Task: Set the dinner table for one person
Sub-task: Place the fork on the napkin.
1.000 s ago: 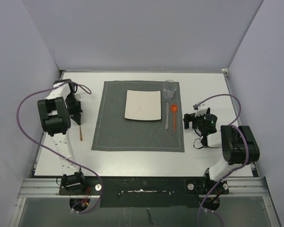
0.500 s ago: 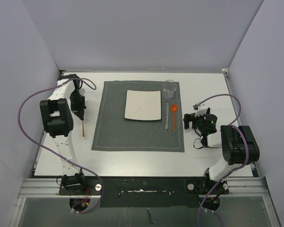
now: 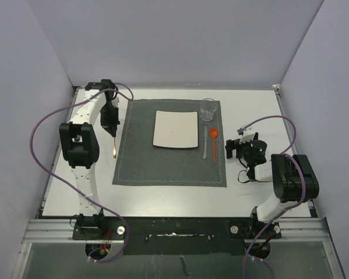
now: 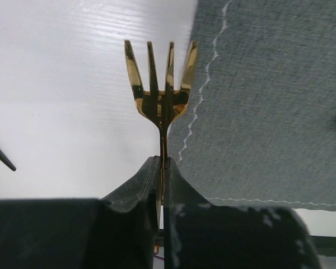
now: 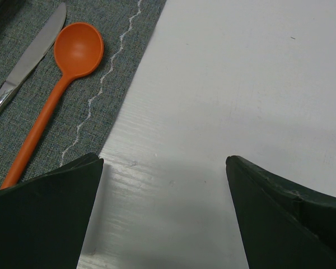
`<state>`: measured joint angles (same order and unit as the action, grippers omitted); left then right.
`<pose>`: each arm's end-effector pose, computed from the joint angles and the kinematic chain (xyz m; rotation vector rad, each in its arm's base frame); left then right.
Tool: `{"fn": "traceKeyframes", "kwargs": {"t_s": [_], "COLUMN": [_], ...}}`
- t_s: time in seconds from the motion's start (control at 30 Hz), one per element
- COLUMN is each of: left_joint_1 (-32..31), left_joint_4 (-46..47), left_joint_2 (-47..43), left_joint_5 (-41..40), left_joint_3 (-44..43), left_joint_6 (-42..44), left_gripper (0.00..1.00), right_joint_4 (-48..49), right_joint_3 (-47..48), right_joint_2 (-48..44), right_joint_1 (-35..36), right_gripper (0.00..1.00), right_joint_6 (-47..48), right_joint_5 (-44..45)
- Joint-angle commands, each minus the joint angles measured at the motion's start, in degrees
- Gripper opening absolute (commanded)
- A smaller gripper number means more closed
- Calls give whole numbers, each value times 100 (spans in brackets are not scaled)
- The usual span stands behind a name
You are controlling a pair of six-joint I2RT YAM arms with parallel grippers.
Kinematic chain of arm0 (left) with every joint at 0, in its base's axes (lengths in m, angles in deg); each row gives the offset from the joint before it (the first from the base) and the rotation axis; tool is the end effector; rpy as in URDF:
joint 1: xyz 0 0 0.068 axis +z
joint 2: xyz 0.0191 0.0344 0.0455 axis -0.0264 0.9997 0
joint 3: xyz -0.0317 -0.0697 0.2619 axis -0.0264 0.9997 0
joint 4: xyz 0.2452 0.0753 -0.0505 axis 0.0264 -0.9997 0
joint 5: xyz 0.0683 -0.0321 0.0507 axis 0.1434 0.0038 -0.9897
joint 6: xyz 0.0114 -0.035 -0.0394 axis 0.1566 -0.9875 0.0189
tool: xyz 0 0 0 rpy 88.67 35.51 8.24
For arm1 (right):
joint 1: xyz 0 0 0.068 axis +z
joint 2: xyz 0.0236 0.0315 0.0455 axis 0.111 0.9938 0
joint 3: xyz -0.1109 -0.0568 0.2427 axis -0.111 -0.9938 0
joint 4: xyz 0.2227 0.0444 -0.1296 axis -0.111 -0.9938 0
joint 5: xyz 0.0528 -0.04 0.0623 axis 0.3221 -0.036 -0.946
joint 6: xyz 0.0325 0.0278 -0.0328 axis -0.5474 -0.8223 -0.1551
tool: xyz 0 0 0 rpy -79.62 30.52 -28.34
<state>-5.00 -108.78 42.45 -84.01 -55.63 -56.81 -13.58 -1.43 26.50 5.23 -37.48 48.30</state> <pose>0.4285 -0.0252 0.2271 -0.1902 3.0864 0.0338 0.2662 0.0029 0.1194 -0.2124 1.9460 0.1558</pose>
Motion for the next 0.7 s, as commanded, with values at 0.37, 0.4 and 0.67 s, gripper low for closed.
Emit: {"fn": "traceKeyframes", "kwargs": {"t_s": [0.37,0.4,0.67], "left_joint_1": [-900,-967,-1328], "left_joint_4": [-304,-316,-458], "left_joint_2": [625,691,1109], "left_joint_5": [126,137,158], "left_joint_3": [-1134,-1200,-1589], "left_joint_6": [-764,-799,-968], "left_gripper": [0,0,0], "right_joint_4": [287,284,288], "right_joint_3": [144,144,144], "right_joint_2": [-20,-23,-20], "right_joint_1": [-28,-26,-26], "right_gripper": [98,98,98], "right_joint_6": [-18,-18,-19], "right_joint_5": [-34,-34,-34]}}
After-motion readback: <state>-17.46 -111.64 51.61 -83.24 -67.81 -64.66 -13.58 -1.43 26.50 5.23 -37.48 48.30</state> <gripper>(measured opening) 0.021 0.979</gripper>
